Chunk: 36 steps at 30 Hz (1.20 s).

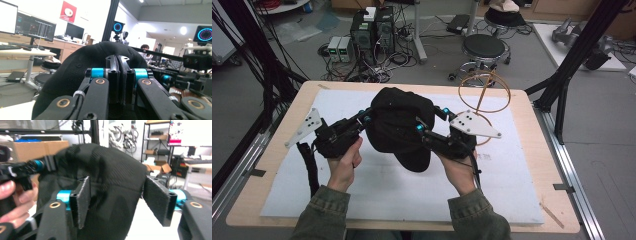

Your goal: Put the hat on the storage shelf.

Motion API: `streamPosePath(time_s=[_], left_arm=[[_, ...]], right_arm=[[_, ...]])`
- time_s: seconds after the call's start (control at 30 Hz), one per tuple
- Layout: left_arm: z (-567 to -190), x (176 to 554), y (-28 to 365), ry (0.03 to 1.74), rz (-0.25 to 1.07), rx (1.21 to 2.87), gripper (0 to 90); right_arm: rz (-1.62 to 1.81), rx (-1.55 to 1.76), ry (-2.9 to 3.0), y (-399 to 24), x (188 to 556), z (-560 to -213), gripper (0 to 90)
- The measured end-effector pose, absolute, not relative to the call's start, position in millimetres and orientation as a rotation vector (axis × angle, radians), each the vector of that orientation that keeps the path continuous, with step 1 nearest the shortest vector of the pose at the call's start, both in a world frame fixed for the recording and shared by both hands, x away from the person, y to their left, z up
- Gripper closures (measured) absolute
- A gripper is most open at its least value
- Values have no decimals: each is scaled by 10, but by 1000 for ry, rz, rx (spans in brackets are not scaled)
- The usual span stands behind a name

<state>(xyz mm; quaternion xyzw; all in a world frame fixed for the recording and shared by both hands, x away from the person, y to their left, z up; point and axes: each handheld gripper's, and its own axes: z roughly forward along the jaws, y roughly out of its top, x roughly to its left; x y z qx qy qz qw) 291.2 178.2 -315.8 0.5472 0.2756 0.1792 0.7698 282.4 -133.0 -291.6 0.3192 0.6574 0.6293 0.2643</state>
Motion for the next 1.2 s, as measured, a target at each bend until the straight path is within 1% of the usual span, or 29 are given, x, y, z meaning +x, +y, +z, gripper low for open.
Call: streamPosePath(time_s=[0.1,0.2,0.23,0.43,0.47,0.57,0.63,0.73,0.83,0.93,0.97,1.03,1.1,1.2], left_arm=[[-3147,2917,1766,599,392,1185,869],[-3134,2924,1753,600,397,1185,869],[-3126,2929,1750,602,396,1182,869],[-3094,2949,1754,601,395,1156,870],[-3085,2951,1750,600,402,1159,869],[-3063,2952,1726,597,410,1163,869],[-3054,2962,1713,596,415,1166,869],[-3038,2980,1683,594,417,1173,869],[-3010,2991,1648,587,426,1182,869],[-2976,3016,1612,585,423,1185,869],[-2966,3024,1602,583,425,1187,869],[-2953,3038,1579,583,422,1189,869],[-2940,3051,1554,583,425,1197,868],[-2908,3073,1523,580,430,1208,869]], right_arm=[[1688,926,1774,-1415,2840,-2976,293],[1667,936,1766,-1468,2838,-3006,268],[1631,969,1770,-1512,2836,-3027,228],[1571,999,1746,-1656,2813,-3141,190],[1550,1021,1739,-1732,2799,-3192,168],[1522,1028,1714,-1813,2771,-3251,157],[1482,1040,1697,-1943,2733,-3332,131],[1466,1049,1686,-2017,2707,-3375,120],[1408,1075,1636,-2208,2630,-3466,116],[1403,1096,1611,-2295,2597,-3499,115],[1407,1124,1565,-2406,2551,-3543,114],[1406,1141,1541,-2452,2530,-3564,114],[1403,1181,1476,-2593,2484,-3630,112],[1390,1200,1453,-2669,2463,-3683,112]])
